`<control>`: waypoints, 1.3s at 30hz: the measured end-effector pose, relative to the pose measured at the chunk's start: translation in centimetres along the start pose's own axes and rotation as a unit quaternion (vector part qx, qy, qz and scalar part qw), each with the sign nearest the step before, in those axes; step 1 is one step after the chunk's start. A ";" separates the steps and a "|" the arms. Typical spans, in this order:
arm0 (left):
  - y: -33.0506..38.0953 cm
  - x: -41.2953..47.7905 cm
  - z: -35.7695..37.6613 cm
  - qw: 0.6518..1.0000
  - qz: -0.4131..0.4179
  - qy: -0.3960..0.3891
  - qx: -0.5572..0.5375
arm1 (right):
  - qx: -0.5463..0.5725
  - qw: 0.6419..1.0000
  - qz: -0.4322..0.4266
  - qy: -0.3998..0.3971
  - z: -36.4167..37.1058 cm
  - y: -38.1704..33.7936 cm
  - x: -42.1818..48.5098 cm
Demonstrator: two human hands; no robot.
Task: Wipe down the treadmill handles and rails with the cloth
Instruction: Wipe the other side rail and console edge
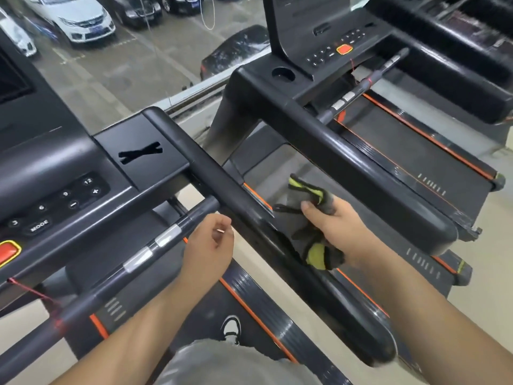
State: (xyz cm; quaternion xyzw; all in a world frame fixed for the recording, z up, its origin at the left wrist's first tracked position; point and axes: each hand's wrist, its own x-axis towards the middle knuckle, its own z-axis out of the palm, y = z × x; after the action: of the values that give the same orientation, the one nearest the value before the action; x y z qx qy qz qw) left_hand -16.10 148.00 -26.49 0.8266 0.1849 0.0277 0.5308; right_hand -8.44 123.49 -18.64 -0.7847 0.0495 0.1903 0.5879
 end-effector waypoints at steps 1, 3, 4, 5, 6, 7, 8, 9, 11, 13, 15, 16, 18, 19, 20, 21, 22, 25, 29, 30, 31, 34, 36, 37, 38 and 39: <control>0.3 0.1 0.1 1.000 0.004 0.000 -0.002 | 0.109 0.992 0.044 -0.038 -0.6 -0.5 -0.6; 0.9 0.0 0.4 1.000 0.014 0.002 -0.003 | 0.193 0.971 0.104 -0.090 -1.0 -0.6 -1.5; 1.2 -0.1 0.7 1.000 0.021 0.003 -0.006 | 0.159 0.978 0.107 -0.084 -0.9 0.0 -1.6; 1.5 -0.2 1.0 0.999 0.030 0.001 -0.011 | 0.069 0.992 0.087 -0.053 -0.5 1.0 -1.6; 1.7 -0.3 1.3 0.999 0.036 -0.001 -0.015 | -0.060 0.996 0.066 -0.003 0.0 1.9 -1.6; 1.8 -0.5 1.6 0.999 0.037 -0.003 -0.016 | -0.194 0.979 0.046 0.041 0.7 2.7 -1.7; 1.9 -0.7 1.9 0.999 0.035 -0.006 -0.015 | -0.282 0.957 0.023 0.073 1.6 3.4 -2.0; 1.8 -0.8 2.1 0.999 0.029 -0.011 -0.012 | -0.318 0.943 -0.001 0.095 2.6 4.1 -2.4; 1.5 -1.1 2.5 1.000 0.013 -0.022 -0.005 | -0.364 0.919 -0.092 0.122 4.5 5.5 -3.7; 1.0 -1.3 2.6 1.000 0.014 -0.026 -0.001 | -0.456 0.859 -0.186 0.144 6.1 6.9 -4.5; 0.4 -1.2 2.4 1.000 0.018 -0.019 -0.002 | -0.545 0.808 -0.190 0.121 6.8 7.8 -4.6; 0.2 -1.1 2.2 1.000 0.017 -0.017 -0.002 | -0.584 0.788 -0.169 0.099 7.1 8.2 -4.4; -0.3 -0.7 1.8 1.000 0.005 -0.012 0.001 | -0.640 0.753 -0.136 0.074 7.5 8.3 -3.7; -0.6 -0.5 1.7 1.000 0.000 -0.012 0.002 | -0.657 0.739 -0.129 0.072 7.8 8.2 -3.2; -0.8 -0.2 1.5 1.000 -0.004 -0.013 0.000 | -0.666 0.731 -0.128 0.079 8.1 8.0 -2.5; -1.1 0.0 1.4 1.000 -0.008 -0.012 -0.001 | -0.671 0.726 -0.127 0.085 8.4 7.5 -1.6; -1.3 0.1 1.2 1.000 -0.012 -0.010 -0.004 | -0.672 0.725 -0.125 0.086 8.7 6.9 -0.7; -1.9 0.7 0.8 1.000 -0.025 -0.003 -0.009 | -0.661 0.740 -0.103 0.071 10.1 4.3 2.1; -2.6 1.4 -0.3 0.999 -0.030 0.015 -0.023 | -0.580 0.809 -0.082 0.049 12.5 1.6 6.9; -2.7 1.5 -0.6 0.999 -0.031 0.018 -0.021 | -0.557 0.826 -0.075 0.035 13.0 0.9 8.3; -2.8 1.6 -0.8 0.999 -0.032 0.022 -0.019 | -0.533 0.843 -0.064 0.018 13.4 0.4 9.6; -2.7 1.4 -1.0 0.999 -0.022 0.032 -0.022 | -0.459 0.887 -0.009 -0.046 13.6 -0.8 12.4; -2.3 1.0 -0.9 0.999 -0.018 0.026 -0.027 | -0.418 0.905 0.008 -0.074 12.7 -0.6 12.4; -2.0 0.8 -0.7 0.999 -0.019 0.021 -0.025 | -0.405 0.911 0.005 -0.077 12.1 -0.3 11.8; -1.8 0.5 -0.4 0.999 -0.020 0.016 -0.021 | -0.402 0.913 -0.001 -0.072 11.4 0.1 10.9; -1.6 0.3 0.0 1.000 -0.019 0.013 -0.018 | -0.404 0.912 -0.007 -0.063 10.6 0.7 9.8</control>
State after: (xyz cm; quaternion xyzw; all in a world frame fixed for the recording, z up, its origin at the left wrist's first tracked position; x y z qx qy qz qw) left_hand -16.31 148.68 -27.98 0.8128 0.2073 0.0314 0.5435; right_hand -2.12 134.74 -25.28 -0.9419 -0.0744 0.2394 0.2235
